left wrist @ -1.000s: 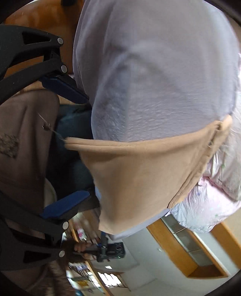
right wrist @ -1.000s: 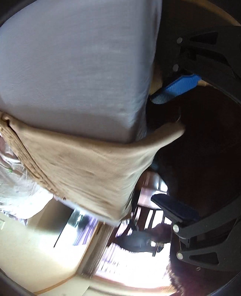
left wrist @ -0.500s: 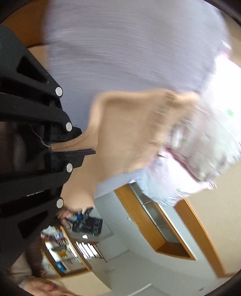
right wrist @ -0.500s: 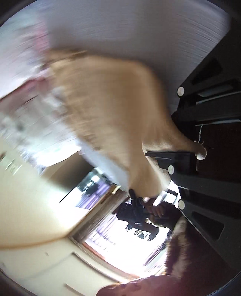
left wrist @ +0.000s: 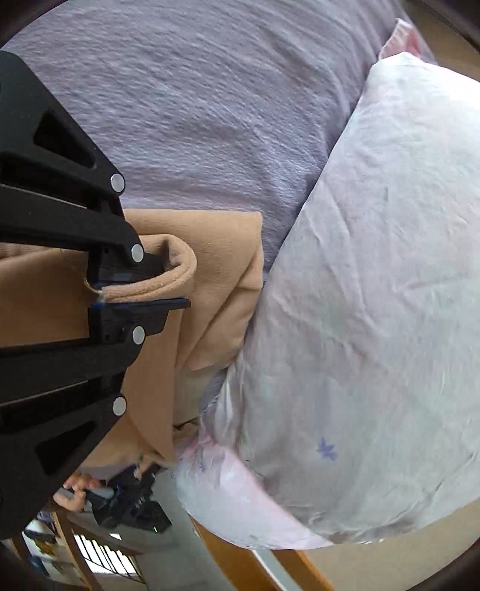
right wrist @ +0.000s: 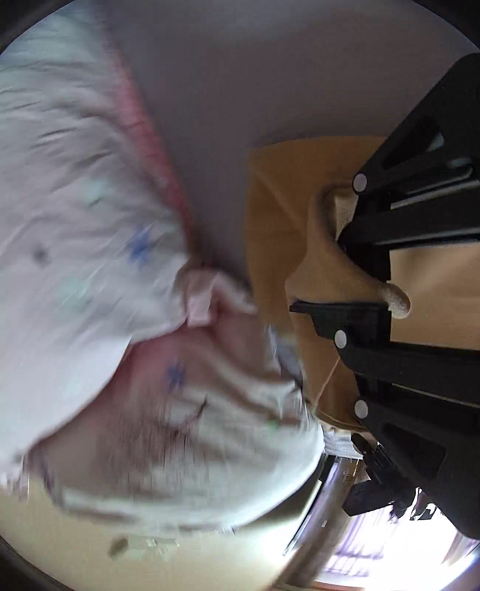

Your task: Fold small clothes

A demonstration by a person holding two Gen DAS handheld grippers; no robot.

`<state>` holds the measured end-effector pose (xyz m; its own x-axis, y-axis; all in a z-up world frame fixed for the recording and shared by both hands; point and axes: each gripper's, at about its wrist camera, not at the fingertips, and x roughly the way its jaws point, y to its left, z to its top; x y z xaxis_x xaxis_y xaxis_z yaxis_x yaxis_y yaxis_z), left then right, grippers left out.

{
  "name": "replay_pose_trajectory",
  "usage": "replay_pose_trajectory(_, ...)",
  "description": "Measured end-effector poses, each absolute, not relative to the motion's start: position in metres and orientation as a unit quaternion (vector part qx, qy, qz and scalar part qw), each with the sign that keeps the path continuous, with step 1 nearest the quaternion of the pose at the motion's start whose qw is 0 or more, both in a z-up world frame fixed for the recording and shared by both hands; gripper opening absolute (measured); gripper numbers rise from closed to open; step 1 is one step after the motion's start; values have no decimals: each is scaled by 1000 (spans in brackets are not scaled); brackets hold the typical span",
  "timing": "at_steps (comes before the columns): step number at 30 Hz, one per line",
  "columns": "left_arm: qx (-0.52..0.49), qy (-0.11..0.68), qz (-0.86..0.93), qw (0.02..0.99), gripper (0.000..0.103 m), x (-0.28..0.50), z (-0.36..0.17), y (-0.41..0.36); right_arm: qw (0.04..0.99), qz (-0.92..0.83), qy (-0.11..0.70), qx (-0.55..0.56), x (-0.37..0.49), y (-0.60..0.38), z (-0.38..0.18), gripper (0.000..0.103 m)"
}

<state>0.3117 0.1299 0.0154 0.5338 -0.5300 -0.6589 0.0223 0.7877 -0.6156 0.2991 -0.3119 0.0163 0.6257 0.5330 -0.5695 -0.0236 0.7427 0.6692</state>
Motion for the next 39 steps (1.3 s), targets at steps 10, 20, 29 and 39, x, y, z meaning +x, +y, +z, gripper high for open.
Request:
replay_pose_trajectory(10, -357, 402, -163, 827, 68, 294, 47, 162, 871, 162, 323, 333, 275, -325, 50, 81)
replay_pose_trajectory(20, -279, 487, -165, 811, 68, 254, 26, 147, 886, 165, 324, 289, 225, -310, 44, 89)
replay_pose_trajectory(29, -307, 509, -138, 792, 12, 246, 18, 132, 877, 215, 223, 367, 209, -350, 45, 94)
replay_pose_trajectory(39, -348, 442, -323, 761, 11, 262, 109, -11, 865, 225, 152, 422, 198, -384, 44, 94)
